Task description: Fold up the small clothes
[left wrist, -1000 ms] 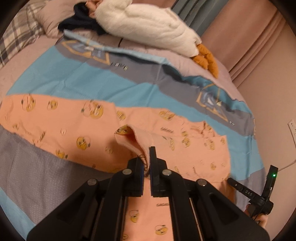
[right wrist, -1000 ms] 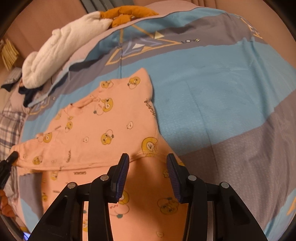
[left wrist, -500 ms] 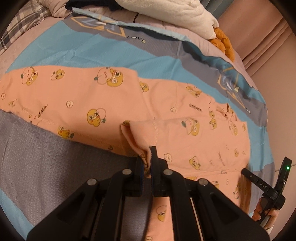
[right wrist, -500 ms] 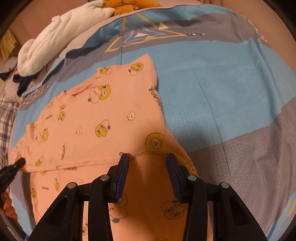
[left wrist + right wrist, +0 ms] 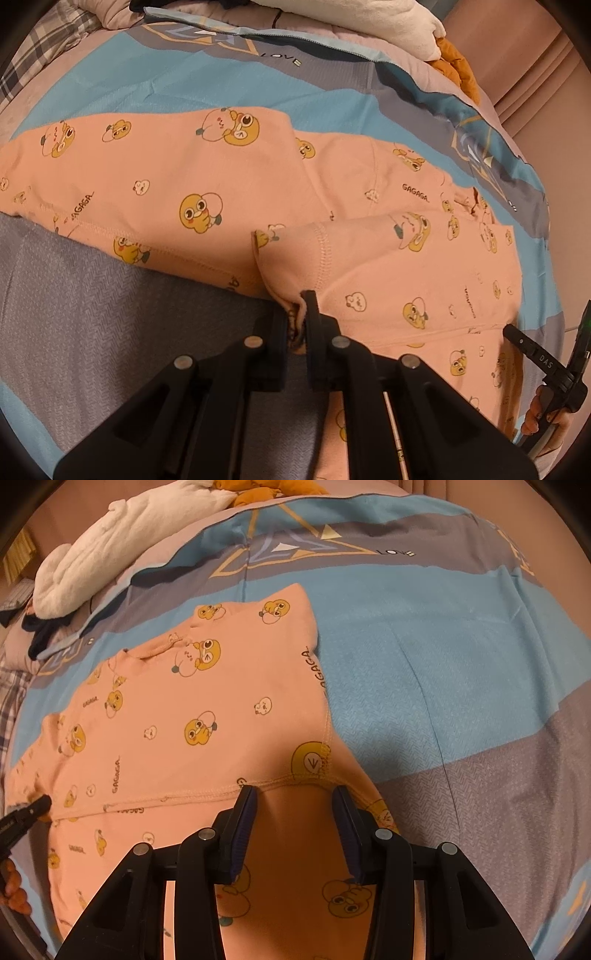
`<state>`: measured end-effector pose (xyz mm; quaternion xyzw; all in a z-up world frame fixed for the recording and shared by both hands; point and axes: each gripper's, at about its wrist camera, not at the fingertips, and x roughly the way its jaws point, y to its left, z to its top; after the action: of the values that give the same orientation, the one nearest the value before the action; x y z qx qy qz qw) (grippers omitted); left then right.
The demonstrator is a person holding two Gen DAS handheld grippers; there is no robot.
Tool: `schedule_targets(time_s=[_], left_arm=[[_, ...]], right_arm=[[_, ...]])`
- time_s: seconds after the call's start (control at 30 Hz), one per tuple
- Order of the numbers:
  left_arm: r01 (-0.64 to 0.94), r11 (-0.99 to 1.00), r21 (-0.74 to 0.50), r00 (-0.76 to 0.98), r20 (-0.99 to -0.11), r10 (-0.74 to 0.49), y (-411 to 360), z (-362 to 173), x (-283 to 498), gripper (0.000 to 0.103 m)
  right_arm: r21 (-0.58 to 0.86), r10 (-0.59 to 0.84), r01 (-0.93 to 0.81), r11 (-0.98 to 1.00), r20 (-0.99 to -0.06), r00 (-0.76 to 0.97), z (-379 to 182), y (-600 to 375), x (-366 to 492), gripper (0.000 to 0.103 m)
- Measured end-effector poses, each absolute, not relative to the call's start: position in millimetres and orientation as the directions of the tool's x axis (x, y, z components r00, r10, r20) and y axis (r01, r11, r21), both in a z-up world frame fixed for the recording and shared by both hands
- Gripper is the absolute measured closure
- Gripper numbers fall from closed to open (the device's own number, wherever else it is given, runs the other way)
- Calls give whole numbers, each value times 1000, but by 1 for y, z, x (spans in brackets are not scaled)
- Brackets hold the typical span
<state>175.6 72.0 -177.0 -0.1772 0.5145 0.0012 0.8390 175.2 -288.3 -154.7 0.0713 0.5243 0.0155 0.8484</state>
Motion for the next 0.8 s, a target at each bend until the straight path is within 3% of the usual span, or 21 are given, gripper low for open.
schedule_targets(time_s=[0.37,0.47,0.6,0.8], left_arm=[[-239,922,-305,463,-870,-168,73,-178,174,88],[-264,912,-314,477,-864,-160,78,-167,166,82],[-276,915,-293,516,-849,-116,81,-151,153,82],[-262,899,-351,574,-805,-147,87,-122,131,77]], right_arm=[[151,112,50,987,-883,457,-158,-290,174,58],[159,116,56,986,-882,456,-154,-291,173,58],[179,125,72,981,-874,469,-146,-293,167,58],[192,135,54,980,-838,528,-120,-289,150,58]])
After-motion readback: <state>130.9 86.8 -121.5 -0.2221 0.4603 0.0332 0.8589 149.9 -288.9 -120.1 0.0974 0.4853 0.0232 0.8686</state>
